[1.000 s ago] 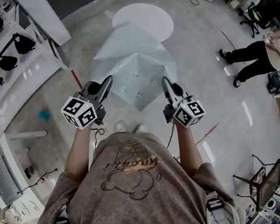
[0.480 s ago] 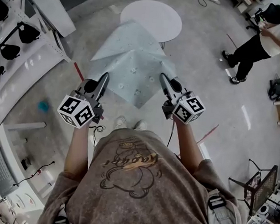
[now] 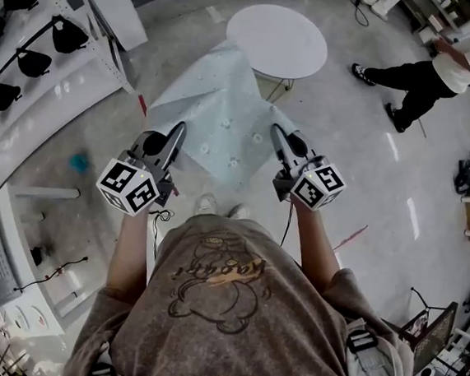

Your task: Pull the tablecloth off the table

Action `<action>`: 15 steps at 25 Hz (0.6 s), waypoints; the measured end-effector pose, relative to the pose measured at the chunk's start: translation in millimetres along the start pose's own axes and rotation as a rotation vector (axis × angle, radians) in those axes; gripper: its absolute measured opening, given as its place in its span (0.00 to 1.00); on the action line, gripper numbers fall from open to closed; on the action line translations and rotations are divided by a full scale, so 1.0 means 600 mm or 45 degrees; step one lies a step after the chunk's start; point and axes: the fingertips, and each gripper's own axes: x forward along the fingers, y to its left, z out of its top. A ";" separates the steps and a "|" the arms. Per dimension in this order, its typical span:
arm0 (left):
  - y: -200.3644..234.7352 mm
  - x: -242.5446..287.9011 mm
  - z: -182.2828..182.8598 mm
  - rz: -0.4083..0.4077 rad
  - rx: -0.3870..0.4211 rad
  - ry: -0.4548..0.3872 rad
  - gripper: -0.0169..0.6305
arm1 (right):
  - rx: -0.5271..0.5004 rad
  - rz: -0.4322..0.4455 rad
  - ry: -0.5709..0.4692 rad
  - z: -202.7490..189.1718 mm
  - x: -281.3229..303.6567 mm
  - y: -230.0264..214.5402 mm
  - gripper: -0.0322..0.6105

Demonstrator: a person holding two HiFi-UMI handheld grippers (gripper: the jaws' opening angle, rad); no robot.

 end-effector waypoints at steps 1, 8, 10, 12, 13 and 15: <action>0.001 -0.003 0.003 -0.009 0.004 -0.008 0.06 | -0.002 0.006 -0.001 0.000 0.004 0.003 0.06; 0.000 -0.010 0.016 -0.052 0.006 -0.048 0.06 | -0.011 0.009 -0.027 0.005 0.009 0.015 0.06; 0.004 -0.008 0.016 -0.057 -0.004 -0.049 0.06 | -0.010 0.002 -0.046 0.013 0.007 0.016 0.06; 0.007 -0.004 0.013 -0.061 -0.015 -0.046 0.06 | -0.007 -0.018 -0.046 0.015 0.003 0.011 0.06; 0.008 -0.002 0.011 -0.066 -0.020 -0.043 0.06 | -0.007 -0.036 -0.037 0.014 0.000 0.008 0.06; 0.007 0.003 0.008 -0.083 -0.031 -0.036 0.06 | -0.004 -0.071 -0.025 0.009 -0.004 0.001 0.06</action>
